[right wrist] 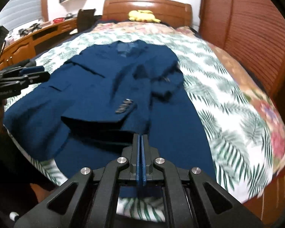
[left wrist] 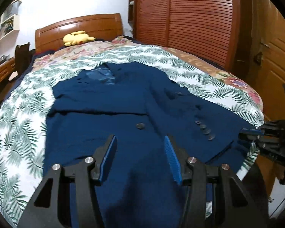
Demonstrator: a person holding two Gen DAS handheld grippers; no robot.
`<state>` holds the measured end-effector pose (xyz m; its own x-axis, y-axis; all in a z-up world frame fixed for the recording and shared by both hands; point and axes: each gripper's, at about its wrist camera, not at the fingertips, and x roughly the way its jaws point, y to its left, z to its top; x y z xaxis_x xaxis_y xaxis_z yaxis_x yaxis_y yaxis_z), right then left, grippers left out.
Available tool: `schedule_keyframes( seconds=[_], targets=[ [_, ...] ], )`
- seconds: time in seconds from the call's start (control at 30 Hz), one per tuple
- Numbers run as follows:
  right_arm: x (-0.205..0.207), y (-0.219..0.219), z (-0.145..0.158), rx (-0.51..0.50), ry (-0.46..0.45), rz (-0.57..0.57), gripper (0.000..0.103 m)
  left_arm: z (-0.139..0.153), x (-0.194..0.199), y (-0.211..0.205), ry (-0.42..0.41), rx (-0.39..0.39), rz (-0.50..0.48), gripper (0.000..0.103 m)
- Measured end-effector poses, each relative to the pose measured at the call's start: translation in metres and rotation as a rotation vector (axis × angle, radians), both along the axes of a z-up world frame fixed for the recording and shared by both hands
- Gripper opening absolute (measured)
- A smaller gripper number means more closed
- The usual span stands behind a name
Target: Fold large clothes
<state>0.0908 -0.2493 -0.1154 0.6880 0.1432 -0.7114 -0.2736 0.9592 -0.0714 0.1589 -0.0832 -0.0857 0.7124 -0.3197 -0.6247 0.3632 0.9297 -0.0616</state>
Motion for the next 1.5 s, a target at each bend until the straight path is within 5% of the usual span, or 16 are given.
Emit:
schedule_keyframes(
  seconds=[0.1,0.2,0.87,1.03,1.2,1.5],
  targets=[
    [-0.008,-0.011,-0.003,0.049,-0.006,0.006,0.033,-0.005,0.0,-0.015,0.025,0.006,-0.015,0.051],
    [-0.009,-0.019,-0.004,0.081,-0.021,0.009,0.038,-0.011,-0.002,-0.026,0.04,0.008,-0.012,0.051],
    [0.019,-0.026,-0.018,0.117,-0.029,0.044,0.039,-0.055,-0.013,-0.059,0.158,-0.027,-0.045,0.037],
    [0.022,-0.03,-0.015,0.128,-0.035,0.047,0.04,-0.065,-0.014,-0.063,0.181,-0.022,-0.034,0.023],
    [0.017,-0.035,-0.014,0.163,-0.043,0.053,0.042,-0.059,-0.017,-0.059,0.17,-0.033,-0.019,0.002],
    [0.029,-0.027,-0.025,0.181,-0.04,0.055,0.043,-0.005,-0.018,-0.017,0.029,-0.047,0.021,0.0]
  ],
)
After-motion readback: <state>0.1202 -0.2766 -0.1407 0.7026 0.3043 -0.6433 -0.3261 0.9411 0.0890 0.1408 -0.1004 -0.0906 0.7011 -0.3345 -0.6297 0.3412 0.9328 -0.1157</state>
